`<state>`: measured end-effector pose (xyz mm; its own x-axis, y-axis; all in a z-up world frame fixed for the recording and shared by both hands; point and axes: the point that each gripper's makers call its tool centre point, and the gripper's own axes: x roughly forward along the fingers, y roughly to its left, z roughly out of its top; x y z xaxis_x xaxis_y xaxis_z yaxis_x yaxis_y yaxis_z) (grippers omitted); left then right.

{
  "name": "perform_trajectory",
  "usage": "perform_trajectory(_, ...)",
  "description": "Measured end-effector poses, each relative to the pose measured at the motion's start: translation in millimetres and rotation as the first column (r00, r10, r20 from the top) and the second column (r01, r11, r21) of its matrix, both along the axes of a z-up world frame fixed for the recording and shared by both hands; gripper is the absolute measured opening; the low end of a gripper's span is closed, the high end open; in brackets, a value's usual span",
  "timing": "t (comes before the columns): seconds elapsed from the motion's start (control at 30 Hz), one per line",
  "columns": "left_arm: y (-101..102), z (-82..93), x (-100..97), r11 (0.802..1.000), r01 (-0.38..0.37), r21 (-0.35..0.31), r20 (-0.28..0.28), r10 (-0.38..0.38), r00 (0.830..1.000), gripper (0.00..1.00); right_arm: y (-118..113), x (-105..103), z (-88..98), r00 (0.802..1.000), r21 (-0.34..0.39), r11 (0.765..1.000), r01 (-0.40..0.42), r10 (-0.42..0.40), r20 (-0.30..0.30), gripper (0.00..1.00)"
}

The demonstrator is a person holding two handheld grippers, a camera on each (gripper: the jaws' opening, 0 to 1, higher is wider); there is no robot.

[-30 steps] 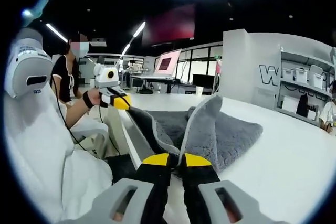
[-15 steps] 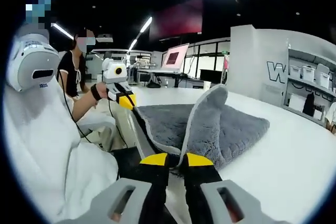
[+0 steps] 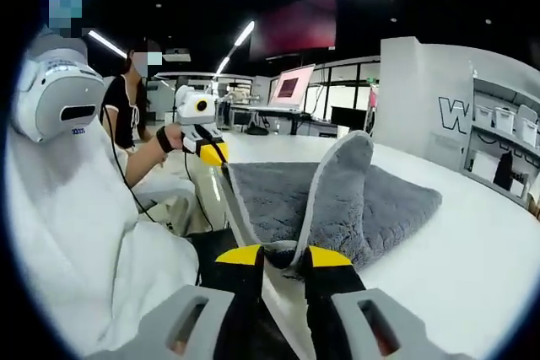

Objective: Open the folded towel by lifting each exposed corner and separating the folded layers until the towel lies flat within the target outline without major curled edges

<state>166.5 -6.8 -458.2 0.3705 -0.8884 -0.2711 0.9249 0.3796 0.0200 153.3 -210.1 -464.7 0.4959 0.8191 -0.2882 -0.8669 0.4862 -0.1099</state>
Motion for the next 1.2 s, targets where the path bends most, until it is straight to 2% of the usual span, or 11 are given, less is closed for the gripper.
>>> perform_trajectory(0.07, -0.4, 3.4, -2.0, 1.000, 0.013, -0.027, -0.004, -0.013, 1.000, 0.01, -0.4, 0.1, 0.9, 1.000, -0.005, 1.000, 0.000, 0.000, 0.008, 0.14)
perform_trajectory(0.2, -2.4, 5.7, -3.7, 0.999, 0.020, -0.040, -0.002, -0.020, 1.000, 0.01, -2.1, 1.6, 3.4, 1.000, 0.008, 1.000, 0.008, -0.008, 0.010, 0.14)
perform_trajectory(0.63, -2.1, 6.6, 1.8, 0.999, -0.006, -0.053, 0.007, 0.006, 1.000, 0.07, -2.3, -1.2, 17.4, 0.999, 0.046, 0.999, 0.019, -0.021, 0.040, 0.14)
perform_trajectory(0.8, -2.9, 3.8, 4.2, 0.999, -0.017, -0.040, 0.012, 0.017, 1.000, 0.08, 0.9, -0.4, 20.1, 0.998, 0.050, 0.999, 0.023, -0.025, 0.051, 0.14)
perform_trajectory(0.9, -4.1, 8.4, 5.9, 0.997, -0.025, -0.072, 0.011, 0.026, 1.000, 0.08, 3.6, 0.8, 23.2, 0.998, 0.056, 0.998, 0.026, -0.029, 0.063, 0.15)
perform_trajectory(1.07, -3.5, 7.8, 9.1, 0.996, -0.036, -0.081, 0.006, 0.036, 0.999, 0.08, 6.9, 6.1, 23.5, 0.996, 0.066, 0.997, 0.040, -0.046, 0.081, 0.15)
perform_trajectory(1.2, -1.9, 13.3, 13.1, 0.992, -0.055, -0.115, 0.002, 0.056, 0.998, 0.08, 9.1, 8.5, 27.4, 0.995, 0.077, 0.996, 0.039, -0.046, 0.091, 0.15)
